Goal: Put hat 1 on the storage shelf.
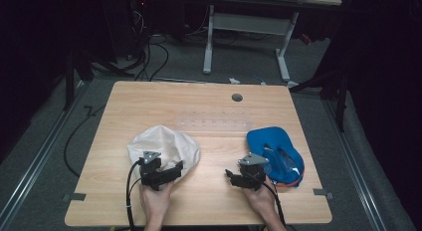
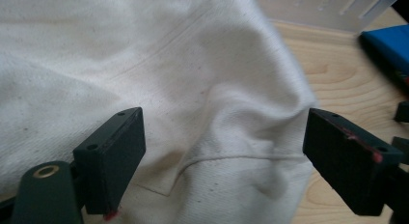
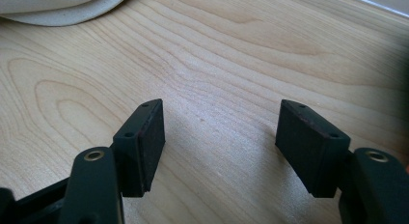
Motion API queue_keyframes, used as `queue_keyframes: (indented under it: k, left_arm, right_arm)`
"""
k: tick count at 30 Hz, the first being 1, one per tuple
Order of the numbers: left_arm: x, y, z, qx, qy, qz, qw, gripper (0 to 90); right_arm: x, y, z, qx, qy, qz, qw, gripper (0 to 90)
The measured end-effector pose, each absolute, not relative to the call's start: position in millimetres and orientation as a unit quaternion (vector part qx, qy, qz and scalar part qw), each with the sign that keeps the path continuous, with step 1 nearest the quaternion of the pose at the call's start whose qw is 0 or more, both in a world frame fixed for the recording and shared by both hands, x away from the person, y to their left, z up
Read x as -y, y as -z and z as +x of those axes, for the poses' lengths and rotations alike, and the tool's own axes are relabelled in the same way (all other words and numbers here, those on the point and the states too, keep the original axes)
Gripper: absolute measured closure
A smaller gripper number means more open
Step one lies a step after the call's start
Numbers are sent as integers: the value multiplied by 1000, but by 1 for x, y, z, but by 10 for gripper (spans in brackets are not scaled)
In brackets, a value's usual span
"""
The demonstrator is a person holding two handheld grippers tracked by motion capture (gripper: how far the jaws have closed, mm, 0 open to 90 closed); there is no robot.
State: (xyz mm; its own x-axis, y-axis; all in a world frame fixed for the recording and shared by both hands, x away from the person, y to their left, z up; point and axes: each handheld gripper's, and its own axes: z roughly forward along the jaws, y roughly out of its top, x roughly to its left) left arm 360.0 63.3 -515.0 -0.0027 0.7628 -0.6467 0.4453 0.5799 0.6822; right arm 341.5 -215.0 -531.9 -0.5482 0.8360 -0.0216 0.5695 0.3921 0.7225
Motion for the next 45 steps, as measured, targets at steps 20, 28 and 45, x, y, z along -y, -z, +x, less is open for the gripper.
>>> queue_keyframes:
  k: [20,28,45]
  left_arm:
    - [-60,532,354,-662,-80,477,573,645]
    - [-68,526,349,-639,-51,474,604,772]
    - [-93,503,341,-616,-44,470,630,843]
  right_arm:
    - [215,532,342,-811,-341,433,195,345]
    - [215,532,342,-811,-341,433,195,345]
    - [215,532,341,-811,-341,433,195,344]
